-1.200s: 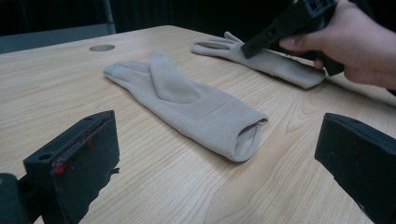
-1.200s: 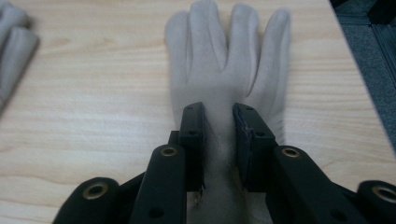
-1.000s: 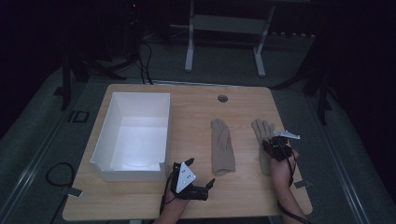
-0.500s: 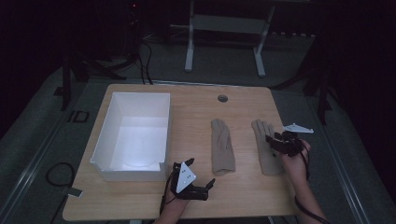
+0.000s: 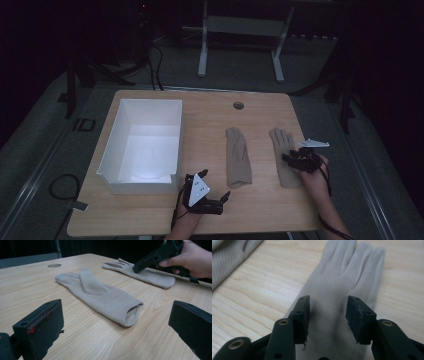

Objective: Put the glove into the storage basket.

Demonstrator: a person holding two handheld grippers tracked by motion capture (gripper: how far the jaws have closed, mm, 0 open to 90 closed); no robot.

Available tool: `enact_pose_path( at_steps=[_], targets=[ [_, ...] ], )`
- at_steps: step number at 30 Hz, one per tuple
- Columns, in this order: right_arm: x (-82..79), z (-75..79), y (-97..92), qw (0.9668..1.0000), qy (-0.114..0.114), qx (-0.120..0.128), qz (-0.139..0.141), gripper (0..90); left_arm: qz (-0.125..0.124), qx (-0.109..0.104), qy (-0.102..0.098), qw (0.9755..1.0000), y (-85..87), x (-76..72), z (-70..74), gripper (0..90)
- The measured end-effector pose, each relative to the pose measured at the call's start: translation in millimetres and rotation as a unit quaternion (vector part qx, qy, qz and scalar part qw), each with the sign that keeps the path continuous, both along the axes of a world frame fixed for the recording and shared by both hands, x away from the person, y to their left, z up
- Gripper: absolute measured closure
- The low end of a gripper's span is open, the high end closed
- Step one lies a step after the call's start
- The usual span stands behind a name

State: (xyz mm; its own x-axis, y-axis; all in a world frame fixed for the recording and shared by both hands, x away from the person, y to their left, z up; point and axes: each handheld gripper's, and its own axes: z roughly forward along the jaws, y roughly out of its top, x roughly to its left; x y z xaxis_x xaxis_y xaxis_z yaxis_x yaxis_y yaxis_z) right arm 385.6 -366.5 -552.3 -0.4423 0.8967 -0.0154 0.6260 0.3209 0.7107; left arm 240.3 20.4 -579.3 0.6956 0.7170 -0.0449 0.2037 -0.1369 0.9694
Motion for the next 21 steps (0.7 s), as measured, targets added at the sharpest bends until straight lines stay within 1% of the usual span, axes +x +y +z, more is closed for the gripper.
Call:
enact_pose_path(
  at_steps=[1, 3, 5, 6, 7, 8, 9, 12, 14, 16, 19, 21],
  targets=[
    [-0.3, -1.5, -1.3, 1.0000, -0.008, 0.001, -0.001, 60.5, 0.000, 0.000, 0.000, 1.0000, 0.0, 0.0, 0.0, 0.4],
    [-1.0, -2.3, -0.5, 0.9999, -0.012, -0.003, 0.001, 64.3, 0.000, 0.000, -0.001, 1.0000, -0.1, 0.0, 0.0, 0.3],
    [-1.6, -2.6, -0.1, 0.9999, -0.014, -0.002, -0.005, 69.6, 0.000, 0.000, -0.001, 1.0000, -0.1, 0.0, 0.0, 0.4],
    [-1.6, -2.6, -0.1, 0.9999, -0.014, -0.002, -0.005, 69.6, 0.000, 0.000, -0.001, 1.0000, -0.1, 0.0, 0.0, 0.4],
    [-2.1, -2.6, 0.1, 0.9999, -0.014, -0.001, -0.009, 73.3, 0.001, 0.000, 0.000, 1.0000, -0.2, 0.0, 0.0, 0.4],
    [-3.5, -2.9, 1.3, 0.9997, -0.020, -0.006, -0.016, 78.2, 0.001, 0.000, 0.000, 1.0000, -0.2, 0.0, 0.0, 0.3],
    [-4.4, -2.7, 2.1, 0.9995, -0.021, -0.005, -0.023, 80.4, 0.001, 0.000, 0.000, 1.0000, -0.2, 0.0, 0.0, 0.4],
    [-5.8, -0.4, 4.5, 0.9989, -0.025, -0.003, -0.039, 82.2, 0.000, 0.001, 0.000, 1.0000, 0.0, 0.1, 0.0, 0.3],
    [-7.1, 5.2, 6.1, 0.9981, -0.034, 0.000, -0.051, 82.4, 0.000, 0.001, 0.000, 1.0000, 0.2, 0.1, 0.0, 0.3],
    [-8.9, 13.3, 7.3, 0.9971, -0.045, 0.005, -0.061, 82.4, 0.000, 0.001, 0.000, 1.0000, 0.1, 0.0, 0.0, 0.4],
    [-11.2, 28.4, 9.4, 0.9954, -0.056, 0.019, -0.075, 82.4, 0.000, 0.001, 0.000, 1.0000, 0.1, 0.0, 0.0, 0.3],
    [-12.0, 38.7, 11.9, 0.9946, -0.064, 0.021, -0.079, 82.4, 0.001, 0.001, 0.000, 1.0000, -0.1, -0.1, 0.0, 0.3]
  ],
)
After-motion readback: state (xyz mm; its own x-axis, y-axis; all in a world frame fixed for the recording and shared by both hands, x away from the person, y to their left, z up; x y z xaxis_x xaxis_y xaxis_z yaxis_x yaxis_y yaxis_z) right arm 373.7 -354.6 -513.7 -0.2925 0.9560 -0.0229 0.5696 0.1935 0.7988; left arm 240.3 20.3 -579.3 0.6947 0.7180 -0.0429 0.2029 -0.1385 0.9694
